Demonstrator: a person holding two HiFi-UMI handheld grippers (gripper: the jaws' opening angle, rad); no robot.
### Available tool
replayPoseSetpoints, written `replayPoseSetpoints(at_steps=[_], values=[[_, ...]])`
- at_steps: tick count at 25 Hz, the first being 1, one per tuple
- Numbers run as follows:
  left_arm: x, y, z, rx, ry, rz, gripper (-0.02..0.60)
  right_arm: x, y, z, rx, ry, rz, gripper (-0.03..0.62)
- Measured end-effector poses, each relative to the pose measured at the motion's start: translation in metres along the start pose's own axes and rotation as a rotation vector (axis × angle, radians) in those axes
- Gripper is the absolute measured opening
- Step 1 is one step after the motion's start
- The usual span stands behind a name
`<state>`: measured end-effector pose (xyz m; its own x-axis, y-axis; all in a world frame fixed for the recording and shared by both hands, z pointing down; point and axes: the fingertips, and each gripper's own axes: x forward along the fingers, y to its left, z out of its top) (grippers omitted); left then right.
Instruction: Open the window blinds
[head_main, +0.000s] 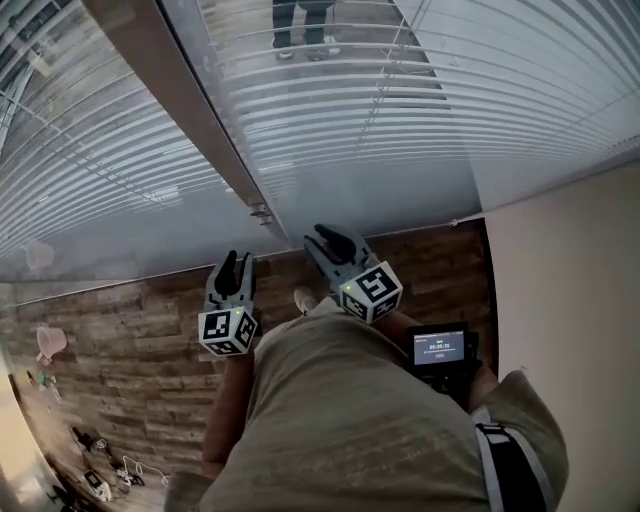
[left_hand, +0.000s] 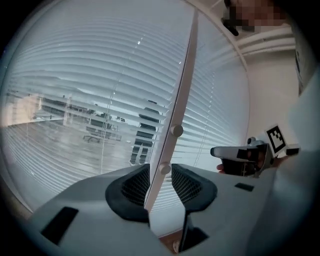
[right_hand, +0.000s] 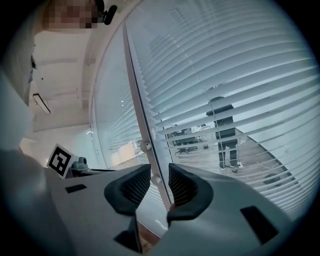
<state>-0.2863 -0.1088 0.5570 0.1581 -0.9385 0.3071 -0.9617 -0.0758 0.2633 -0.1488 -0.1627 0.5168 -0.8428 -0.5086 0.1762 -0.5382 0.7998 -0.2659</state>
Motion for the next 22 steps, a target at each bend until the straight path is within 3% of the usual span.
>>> replayPoseSetpoints(at_steps=[4,22], values=[[0.001,0.0,0.0,-0.031,0.01,-0.001,0.146,-0.002,-0.002,0.006,-0.005,-0.001,-0.015,0.101],[0.006,0.003,0.046,-0.023,0.001,-0.025,0.144,0.015,0.011,0.053,-0.041,-0.023,-0.018,0.101]])
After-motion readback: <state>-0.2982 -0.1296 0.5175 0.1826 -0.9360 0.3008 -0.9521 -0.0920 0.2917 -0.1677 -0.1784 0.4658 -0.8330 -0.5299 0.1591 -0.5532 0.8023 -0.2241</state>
